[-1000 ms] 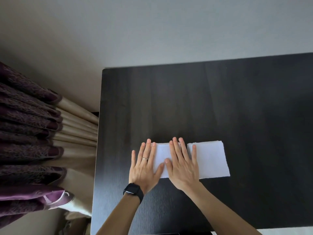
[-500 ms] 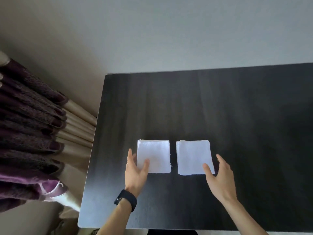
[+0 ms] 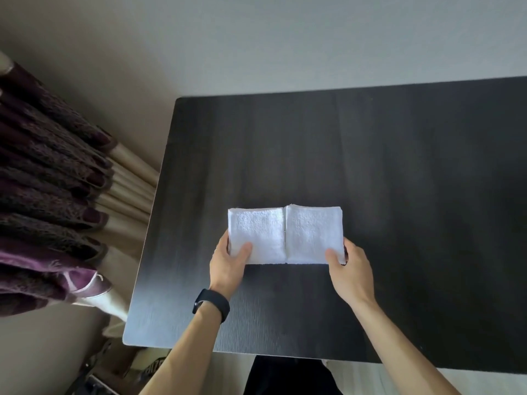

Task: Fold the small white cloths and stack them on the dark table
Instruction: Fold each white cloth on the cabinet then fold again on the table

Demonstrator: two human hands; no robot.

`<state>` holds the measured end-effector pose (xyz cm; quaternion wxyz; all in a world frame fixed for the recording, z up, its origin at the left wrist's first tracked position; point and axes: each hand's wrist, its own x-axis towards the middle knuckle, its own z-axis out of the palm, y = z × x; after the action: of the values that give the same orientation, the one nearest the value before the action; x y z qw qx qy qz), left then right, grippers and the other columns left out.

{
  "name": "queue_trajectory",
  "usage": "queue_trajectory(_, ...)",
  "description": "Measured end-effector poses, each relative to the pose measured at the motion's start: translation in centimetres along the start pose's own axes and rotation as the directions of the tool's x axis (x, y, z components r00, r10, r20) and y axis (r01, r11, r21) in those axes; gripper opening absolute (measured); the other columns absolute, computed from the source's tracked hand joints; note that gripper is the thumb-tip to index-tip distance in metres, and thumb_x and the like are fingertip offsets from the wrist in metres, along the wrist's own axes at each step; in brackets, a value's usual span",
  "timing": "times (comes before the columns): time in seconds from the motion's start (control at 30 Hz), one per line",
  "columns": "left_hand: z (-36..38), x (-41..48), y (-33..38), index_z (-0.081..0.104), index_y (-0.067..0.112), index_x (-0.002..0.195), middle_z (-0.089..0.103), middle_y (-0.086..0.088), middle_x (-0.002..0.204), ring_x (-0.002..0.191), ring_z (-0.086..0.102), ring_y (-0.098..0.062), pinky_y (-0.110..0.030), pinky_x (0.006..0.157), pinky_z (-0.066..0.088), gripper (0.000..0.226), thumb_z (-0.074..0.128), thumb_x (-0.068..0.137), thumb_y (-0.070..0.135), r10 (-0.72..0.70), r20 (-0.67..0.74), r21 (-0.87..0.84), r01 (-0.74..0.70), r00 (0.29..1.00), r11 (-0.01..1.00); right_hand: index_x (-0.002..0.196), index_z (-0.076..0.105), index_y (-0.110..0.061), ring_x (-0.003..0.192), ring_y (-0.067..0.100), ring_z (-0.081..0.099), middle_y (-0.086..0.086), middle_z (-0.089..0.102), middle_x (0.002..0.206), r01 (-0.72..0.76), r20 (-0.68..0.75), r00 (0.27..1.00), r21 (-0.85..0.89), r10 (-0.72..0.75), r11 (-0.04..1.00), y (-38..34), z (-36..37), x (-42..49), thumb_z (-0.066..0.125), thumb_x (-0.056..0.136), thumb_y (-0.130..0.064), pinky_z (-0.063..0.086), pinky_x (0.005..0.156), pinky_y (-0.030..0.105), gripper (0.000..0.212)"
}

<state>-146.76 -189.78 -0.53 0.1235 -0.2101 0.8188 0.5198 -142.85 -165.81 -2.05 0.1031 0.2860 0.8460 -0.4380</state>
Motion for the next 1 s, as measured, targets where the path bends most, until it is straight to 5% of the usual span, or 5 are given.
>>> queue_trajectory(0.3, -0.5, 0.8, -0.7, 0.044, 0.038, 0.141, 0.062, 0.019, 0.125, 0.115, 0.06, -0.008, -0.024, 0.092, 0.048, 0.056, 0.067, 0.09, 0.041, -0.017, 0.03, -0.03, 0.018, 0.999, 0.999, 0.141, 0.048, -0.02, 0.121, 0.022, 0.053, 0.003, 0.053, 0.135, 0.067, 0.023, 0.998, -0.059, -0.066, 0.996, 0.1, -0.2, 0.9, 0.053, 0.098, -0.037, 0.048, 0.092, 0.035, 0.047)
queue_trajectory(0.4, -0.4, -0.4, -1.4, 0.015, 0.047, 0.153, 0.024, 0.013, 0.158, 0.133, 0.041, -0.005, -0.026, 0.104, 0.038, 0.082, 0.065, 0.088, 0.054, 0.074, -0.025, -0.021, -0.074, 0.997, 0.997, 0.151, 0.032, -0.021, 0.138, 0.024, 0.039, 0.005, 0.035, 0.153, 0.166, -0.072, 0.982, -0.142, -0.177, 0.976, 0.6, -0.3, -0.1, 0.06, 0.093, -0.044, 0.044, 0.103, 0.039, 0.069)
queue_trajectory(0.5, -0.4, -1.5, -3.5, 0.023, 0.053, 0.147, -0.006, 0.012, 0.163, 0.138, 0.034, -0.012, -0.03, 0.1, 0.044, 0.083, 0.074, 0.082, 0.049, 0.384, 0.035, 0.275, -0.379, 0.922, 0.884, 0.153, 0.032, -0.028, 0.138, 0.022, 0.037, 0.003, 0.016, 0.163, 0.435, -0.033, 0.888, -0.263, -0.459, 0.861, 2.1, -0.2, -0.9, 0.074, 0.083, -0.042, 0.047, 0.096, 0.035, 0.083)
queue_trajectory(0.67, 0.6, -0.2, -5.9, 0.036, 0.049, 0.146, 0.007, 0.018, 0.163, 0.127, 0.047, -0.025, -0.035, 0.066, 0.062, 0.079, 0.075, 0.085, 0.016, 0.532, 0.147, 0.523, -0.523, 0.834, 0.673, 0.144, 0.05, -0.02, 0.12, 0.028, 0.052, 0.004, 0.021, 0.163, 0.565, 0.056, 0.802, -0.393, -0.594, 0.725, 2.9, 1.4, 0.7, 0.081, 0.077, -0.023, 0.062, 0.076, 0.04, 0.075)
queue_trajectory(1.0, -2.4, 10.7, -3.0, 0.041, 0.048, 0.142, 0.015, 0.016, 0.162, 0.127, 0.047, -0.029, -0.042, 0.095, 0.055, 0.07, 0.069, 0.089, 0.012, 0.57, 0.085, 0.533, -0.52, 0.817, 0.667, 0.143, 0.049, -0.025, 0.116, 0.03, 0.05, 0.001, 0.015, 0.163, 0.583, 0.04, 0.785, -0.385, -0.618, 0.715, -5.1, 5.6, 8.4, 0.078, 0.083, -0.016, 0.057, 0.084, 0.041, 0.067)
